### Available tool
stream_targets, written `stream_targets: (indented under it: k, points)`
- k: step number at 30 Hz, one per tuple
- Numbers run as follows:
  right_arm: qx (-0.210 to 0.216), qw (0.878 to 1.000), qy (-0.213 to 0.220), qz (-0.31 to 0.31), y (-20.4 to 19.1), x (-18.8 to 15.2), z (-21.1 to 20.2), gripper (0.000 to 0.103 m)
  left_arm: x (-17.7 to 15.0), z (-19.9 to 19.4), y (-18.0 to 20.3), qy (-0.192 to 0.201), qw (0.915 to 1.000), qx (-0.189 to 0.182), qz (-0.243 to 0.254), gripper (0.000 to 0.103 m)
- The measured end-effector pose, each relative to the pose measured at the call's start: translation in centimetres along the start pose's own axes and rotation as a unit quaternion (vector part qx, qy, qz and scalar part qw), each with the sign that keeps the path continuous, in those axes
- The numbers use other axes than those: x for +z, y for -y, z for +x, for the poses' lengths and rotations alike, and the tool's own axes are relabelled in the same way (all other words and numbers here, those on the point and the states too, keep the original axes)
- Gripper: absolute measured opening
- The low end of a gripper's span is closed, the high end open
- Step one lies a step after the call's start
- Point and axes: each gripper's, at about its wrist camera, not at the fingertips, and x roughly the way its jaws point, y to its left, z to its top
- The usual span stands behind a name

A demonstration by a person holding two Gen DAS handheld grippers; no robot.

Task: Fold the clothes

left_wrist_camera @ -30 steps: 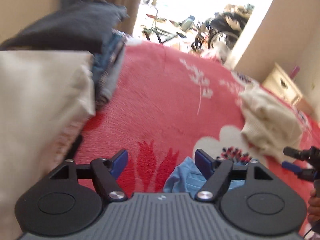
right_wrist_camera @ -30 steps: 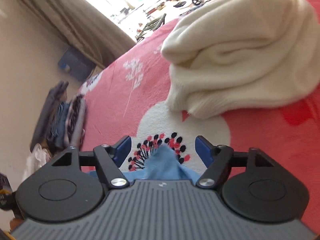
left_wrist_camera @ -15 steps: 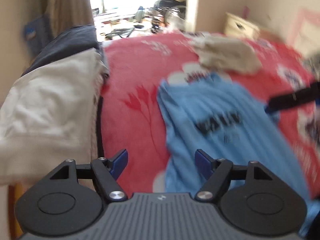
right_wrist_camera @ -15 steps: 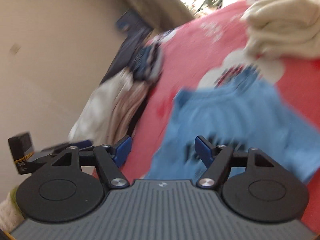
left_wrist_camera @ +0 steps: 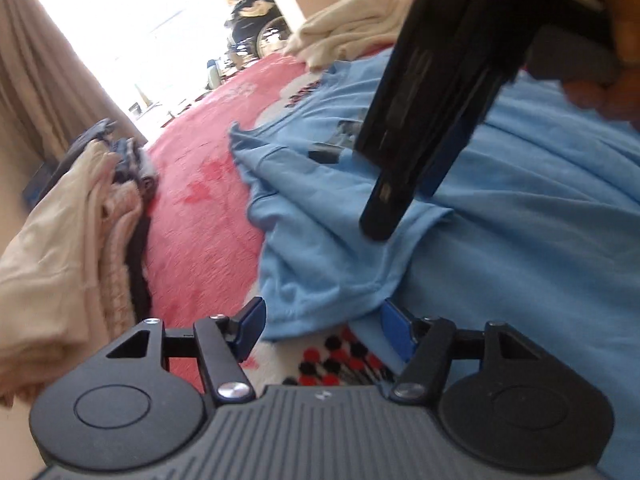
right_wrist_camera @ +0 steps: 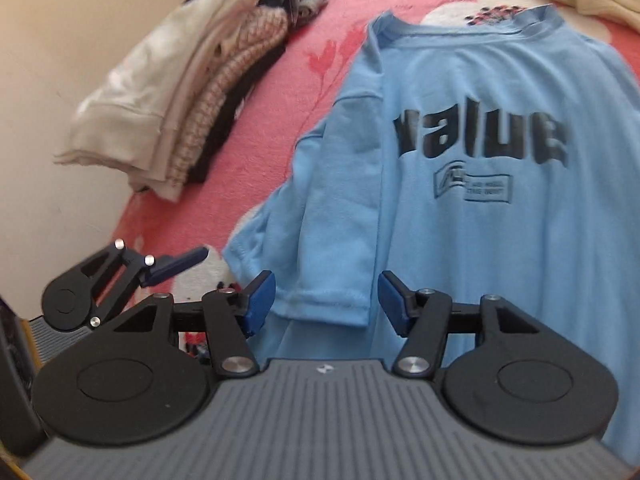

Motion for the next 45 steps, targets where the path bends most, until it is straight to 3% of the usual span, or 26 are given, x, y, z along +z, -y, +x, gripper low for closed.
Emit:
stream_targets:
  k: [2,3,5,7,8,10,12,14,16,18,20,22,24,28,31,33,34,35,36,37,38,43,45]
  points:
    - [-0.01,1.0,-0.012,-0.014,-0.3,0.4,1.1,0.03,0.1,0.2,0.0,-0.002,0.9999,-0.011,-0.001,0.061]
    - [-0.007,1.0,-0.013,-0.017,-0.5,0.6,1.3,0.009,0.1,0.0,-0.3,-0.007,0.9997,-0.021,-0.012,0.061]
    - [-0.002,1.0,-0.014,-0.023,-0.8,1.0,1.6,0.005,-0.1,-0.8,-1.1,-0.017,0.998,-0.042,-0.045,0.062]
    - [0.033,0.999,0.004,-0.012,-1.1,1.9,1.3,0.005,-1.0,-2.0,-2.4,-0.035,0.9909,-0.072,-0.108,0.062]
    - [0.054,0.998,0.015,-0.005,-1.3,2.5,1.1,0.005,-1.6,-2.7,-3.0,-0.051,0.9829,-0.096,-0.149,0.062]
    - [0.118,0.992,0.038,0.021,-1.7,4.0,1.3,0.005,-2.8,-4.1,-4.2,-0.081,0.9591,-0.143,-0.23,0.063]
    - [0.165,0.984,0.049,0.044,-2.3,5.8,2.3,0.009,-4.0,-5.2,-4.9,-0.106,0.9293,-0.19,-0.299,0.063]
    - [0.185,0.98,0.049,0.063,-2.9,7.2,3.4,0.015,-5.2,-6.3,-5.2,-0.126,0.8978,-0.228,-0.355,0.063]
    - [0.181,0.979,0.041,0.087,-2.8,7.9,3.5,0.037,-5.7,-6.8,-4.8,-0.141,0.8775,-0.257,-0.379,0.065]
    - [0.189,0.975,0.044,0.11,-2.2,7.6,1.9,0.04,-6.2,-7.3,-4.3,-0.155,0.8559,-0.285,-0.402,0.066]
    - [0.205,0.97,0.06,0.118,-1.1,6.4,-1.2,0.043,-6.3,-6.8,-3.6,-0.177,0.8423,-0.304,-0.408,0.066]
    - [0.192,0.971,0.074,0.123,0.6,4.4,-5.3,0.049,-6.3,-6.2,-2.4,-0.203,0.8302,-0.321,-0.408,0.065]
    - [0.164,0.973,0.086,0.135,3.3,1.4,-9.8,0.049,-6.1,-5.7,-1.1,-0.228,0.8254,-0.329,-0.398,0.065]
    - [0.094,0.973,0.098,0.187,8.3,-6.0,-17.9,0.05,-5.2,-5.2,1.3,-0.267,0.8424,-0.307,-0.353,0.06]
    - [0.054,0.968,0.103,0.221,10.8,-11.2,-21.7,0.05,-4.8,-4.9,2.8,-0.294,0.8397,-0.299,-0.345,0.055]
    - [0.042,0.963,0.112,0.243,11.8,-14.1,-23.2,0.05,-4.7,-4.9,3.6,-0.307,0.8397,-0.286,-0.344,0.049]
    - [0.04,0.96,0.116,0.253,12.2,-15.3,-23.6,0.05,-4.5,-5.0,3.8,-0.311,0.842,-0.275,-0.345,0.04]
    - [0.032,0.96,0.114,0.252,12.3,-16.1,-23.7,0.05,-4.5,-5.2,3.5,-0.31,0.8384,-0.272,-0.357,0.021]
    - [0.02,0.963,0.109,0.247,12.2,-16.5,-23.6,0.05,-4.5,-5.4,3.2,-0.309,0.8343,-0.269,-0.369,0.01]
    - [0.009,0.965,0.104,0.242,12.1,-17.0,-23.5,0.05,-4.7,-5.7,2.5,-0.303,0.8218,-0.276,-0.396,0.006]
    - [-0.002,0.967,0.098,0.236,12.1,-17.5,-23.4,0.05,-4.9,-6.0,1.8,-0.297,0.8101,-0.276,-0.424,0.005]
    - [-0.034,0.994,0.014,0.098,8.5,-17.6,-21.0,0.049,-5.9,-7.8,-1.7,-0.265,0.7801,-0.266,-0.5,0.005]
    - [-0.062,0.998,-0.022,0.025,6.9,-17.6,-19.7,0.048,-6.1,-8.2,-2.9,-0.254,0.776,-0.259,-0.516,0.005]
